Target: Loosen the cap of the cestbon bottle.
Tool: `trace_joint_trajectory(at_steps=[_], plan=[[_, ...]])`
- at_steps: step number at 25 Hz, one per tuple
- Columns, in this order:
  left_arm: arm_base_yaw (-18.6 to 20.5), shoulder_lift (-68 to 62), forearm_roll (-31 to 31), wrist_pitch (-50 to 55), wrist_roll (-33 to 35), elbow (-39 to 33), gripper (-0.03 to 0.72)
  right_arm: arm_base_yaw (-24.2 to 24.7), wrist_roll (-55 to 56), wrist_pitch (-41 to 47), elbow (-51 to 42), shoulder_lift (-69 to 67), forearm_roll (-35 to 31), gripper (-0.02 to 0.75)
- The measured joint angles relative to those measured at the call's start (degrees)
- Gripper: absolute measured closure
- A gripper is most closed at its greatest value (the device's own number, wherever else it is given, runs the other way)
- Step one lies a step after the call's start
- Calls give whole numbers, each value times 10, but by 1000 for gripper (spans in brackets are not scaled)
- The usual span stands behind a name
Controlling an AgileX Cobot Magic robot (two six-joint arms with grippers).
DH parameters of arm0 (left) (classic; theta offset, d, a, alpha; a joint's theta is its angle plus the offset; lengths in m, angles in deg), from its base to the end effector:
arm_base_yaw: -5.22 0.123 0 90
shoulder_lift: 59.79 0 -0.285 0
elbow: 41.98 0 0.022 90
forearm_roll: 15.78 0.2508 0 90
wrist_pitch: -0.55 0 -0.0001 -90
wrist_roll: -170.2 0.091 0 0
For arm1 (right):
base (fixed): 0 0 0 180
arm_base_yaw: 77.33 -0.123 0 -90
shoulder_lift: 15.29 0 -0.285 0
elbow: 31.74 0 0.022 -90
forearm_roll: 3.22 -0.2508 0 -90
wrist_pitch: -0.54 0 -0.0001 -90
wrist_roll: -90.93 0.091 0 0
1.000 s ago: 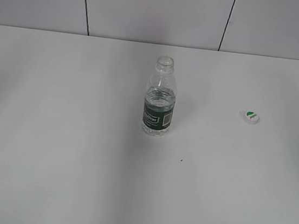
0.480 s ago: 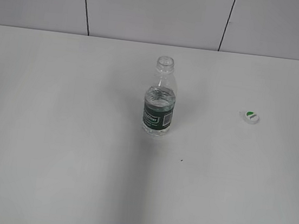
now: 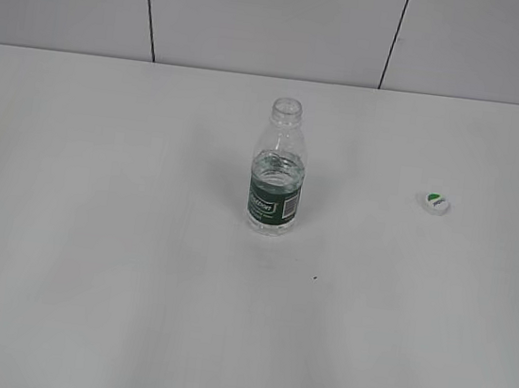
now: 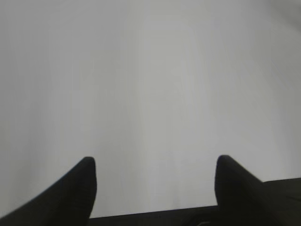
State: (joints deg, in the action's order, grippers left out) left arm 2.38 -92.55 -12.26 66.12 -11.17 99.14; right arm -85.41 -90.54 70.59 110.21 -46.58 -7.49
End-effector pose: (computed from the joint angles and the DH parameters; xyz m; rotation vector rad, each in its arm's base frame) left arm 0.0533 0.0025 0.3104 0.0349 2.3926 0.0444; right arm 0.0411 0.0123 0.3112 -0.2033 2.4261 0.1485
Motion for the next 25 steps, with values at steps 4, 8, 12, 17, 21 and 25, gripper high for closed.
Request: trace_joint_trajectory(at_steps=[4,8,12,17,21,25], plan=[[0,102,-4,-4,0,-29,225,0,-14,1,-21,63,1,237],[0,188,-8,-3,6,-42,227,0,-35,-2,-26,116,2,237],[0,245,-26,-2,23,-45,227,0,-50,-23,-38,171,3,237],[0,254,-31,0,35,-61,228,0,-52,-30,-75,221,4,237],[0,254,-31,-13,38,-70,231,0,-52,-32,-77,238,4,237],[0,254,-31,-37,40,-85,232,0,-56,-58,-90,238,7,237]])
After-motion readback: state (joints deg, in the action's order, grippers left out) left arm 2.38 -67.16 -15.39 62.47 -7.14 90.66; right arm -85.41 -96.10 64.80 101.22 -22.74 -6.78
